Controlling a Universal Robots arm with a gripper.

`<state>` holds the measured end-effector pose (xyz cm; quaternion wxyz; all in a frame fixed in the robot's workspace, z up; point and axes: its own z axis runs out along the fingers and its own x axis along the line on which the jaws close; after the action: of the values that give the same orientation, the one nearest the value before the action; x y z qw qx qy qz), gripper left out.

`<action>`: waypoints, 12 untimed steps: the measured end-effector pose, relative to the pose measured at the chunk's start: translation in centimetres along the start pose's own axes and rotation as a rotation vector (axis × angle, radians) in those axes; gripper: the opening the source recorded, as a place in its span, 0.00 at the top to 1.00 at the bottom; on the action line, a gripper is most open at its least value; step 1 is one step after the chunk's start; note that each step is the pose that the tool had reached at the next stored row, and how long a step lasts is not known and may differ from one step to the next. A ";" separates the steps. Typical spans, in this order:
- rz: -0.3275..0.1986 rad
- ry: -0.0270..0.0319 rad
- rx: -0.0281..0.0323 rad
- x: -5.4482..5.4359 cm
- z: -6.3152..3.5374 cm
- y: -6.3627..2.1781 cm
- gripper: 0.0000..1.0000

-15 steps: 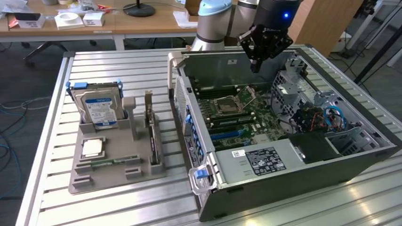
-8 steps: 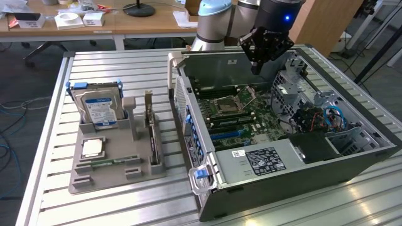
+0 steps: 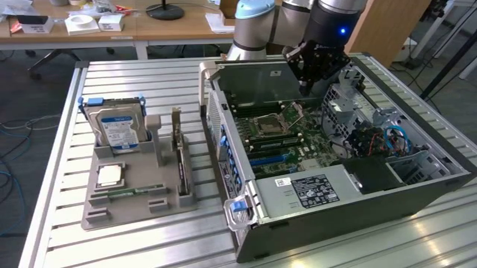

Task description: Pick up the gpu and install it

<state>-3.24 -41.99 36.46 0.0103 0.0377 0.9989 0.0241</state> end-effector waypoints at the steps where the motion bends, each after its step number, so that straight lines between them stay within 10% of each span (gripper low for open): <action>1: 0.000 0.0000 0.0000 0.0 0.18 -0.01 0.90; 12: 0.000 0.0009 -0.0100 0.2 0.95 2.29 0.90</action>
<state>-3.23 -39.65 35.62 0.0100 0.0376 0.9988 0.0291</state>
